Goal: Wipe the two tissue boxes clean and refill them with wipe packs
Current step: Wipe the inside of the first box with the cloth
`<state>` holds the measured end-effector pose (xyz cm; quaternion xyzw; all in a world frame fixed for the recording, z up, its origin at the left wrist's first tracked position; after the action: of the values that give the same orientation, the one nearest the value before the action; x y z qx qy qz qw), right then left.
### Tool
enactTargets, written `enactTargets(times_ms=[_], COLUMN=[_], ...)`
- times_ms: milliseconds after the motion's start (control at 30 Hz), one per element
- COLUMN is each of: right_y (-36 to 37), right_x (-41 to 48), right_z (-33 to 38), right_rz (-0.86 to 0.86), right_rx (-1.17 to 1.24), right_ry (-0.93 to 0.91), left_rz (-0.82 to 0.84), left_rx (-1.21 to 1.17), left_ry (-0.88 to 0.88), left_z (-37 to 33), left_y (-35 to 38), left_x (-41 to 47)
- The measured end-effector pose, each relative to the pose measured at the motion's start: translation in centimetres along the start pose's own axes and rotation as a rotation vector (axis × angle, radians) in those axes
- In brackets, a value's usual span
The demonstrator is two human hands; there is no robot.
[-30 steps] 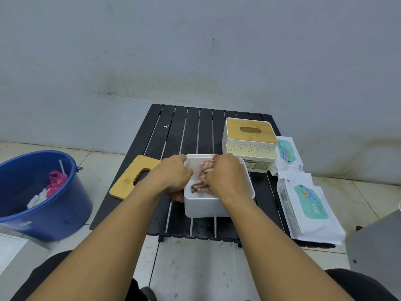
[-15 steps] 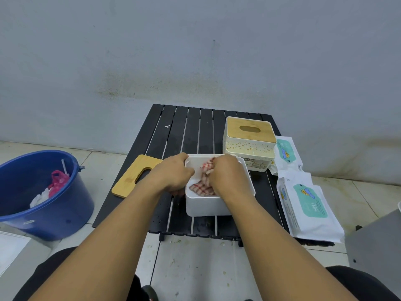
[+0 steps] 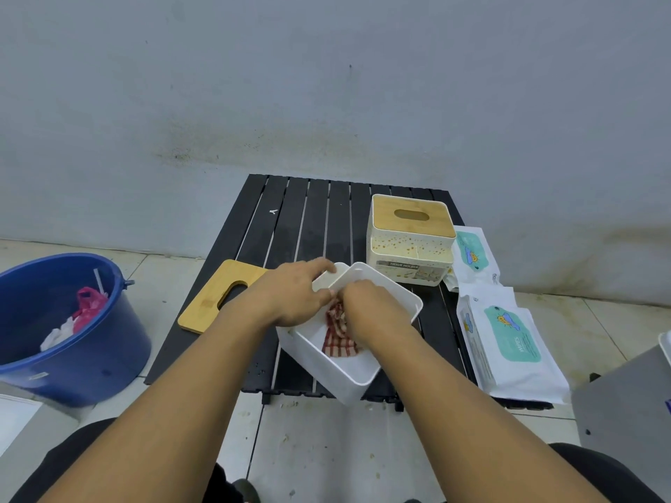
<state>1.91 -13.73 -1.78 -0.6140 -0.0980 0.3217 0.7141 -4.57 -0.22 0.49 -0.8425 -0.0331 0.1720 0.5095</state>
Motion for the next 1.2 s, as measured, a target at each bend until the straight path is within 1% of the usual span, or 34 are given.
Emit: enactTargets(times_ms=[167, 233, 267, 300, 333, 467, 533, 633, 767, 867, 967, 1067, 1133, 1200], right_y=[-0.7, -0.6, -0.5, -0.5, -0.5, 0.0, 0.3, 0.2, 0.3, 0.5, 0.9, 1.2, 1.0, 0.6], right_x=[-1.5, -1.6, -1.5, -1.4, -1.3, -0.4, -0.1, -0.1, -0.1, 0.4, 0.2, -0.1, -0.3, -0.7], right_z=[0.0, -0.1, -0.1, -0.2, -0.2, -0.6, -0.8, -0.7, -0.7, -0.8, -0.4, -0.8, -0.9, -1.0], right_rz=[-0.407, -0.517, -0.544, -0.539, -0.498, -0.182, -0.085, -0.061, -0.004, 0.052, 0.020, -0.096, -0.219, -0.359], right_rx=[-0.090, -0.063, -0.059, -0.070, -0.098, -0.146, -0.141, -0.190, -0.339, -0.244, -0.133, -0.085, -0.131, -0.244], right_ry=[-0.112, -0.127, -0.129, -0.130, -0.134, -0.207, -0.232, -0.206, -0.088, -0.045, -0.129, -0.154, -0.147, -0.133], left_rz=[0.018, 0.029, 0.030, 0.031, 0.036, 0.113, 0.137, 0.107, 0.112, 0.145, 0.152, 0.175, 0.174, 0.173], left_rx=[0.013, 0.008, 0.008, 0.001, -0.005, -0.115, -0.167, -0.120, -0.144, -0.191, -0.260, -0.315, -0.306, -0.312], left_ry=[-0.008, -0.015, -0.018, -0.018, -0.016, -0.009, -0.022, -0.033, -0.046, -0.045, -0.075, -0.123, -0.136, -0.146], left_z=[-0.1, 0.0, 0.1, 0.1, 0.2, 0.8, 0.9, 0.4, -0.2, -0.4, -0.4, -0.6, -0.6, -0.7], left_y=[-0.4, -0.3, -0.3, -0.3, -0.4, -0.3, -0.2, 0.1, 0.5, 0.6, 0.4, 0.1, 0.0, 0.0], left_x=[-0.1, 0.0, 0.0, 0.0, 0.0, -0.1, -0.2, -0.1, 0.0, 0.0, -0.2, -0.8, -0.9, -0.9])
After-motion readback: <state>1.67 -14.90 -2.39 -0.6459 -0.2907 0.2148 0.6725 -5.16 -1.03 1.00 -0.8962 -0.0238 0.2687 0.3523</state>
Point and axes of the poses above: each hand's wrist, its own x-axis towards the middle knuckle, its own y-axis out of the palm, z = x × y, the point moved 1 cm from there along x, towards the middle knuckle, and after that the axes turned 2 degrees about -y, right-handed, at the moved point
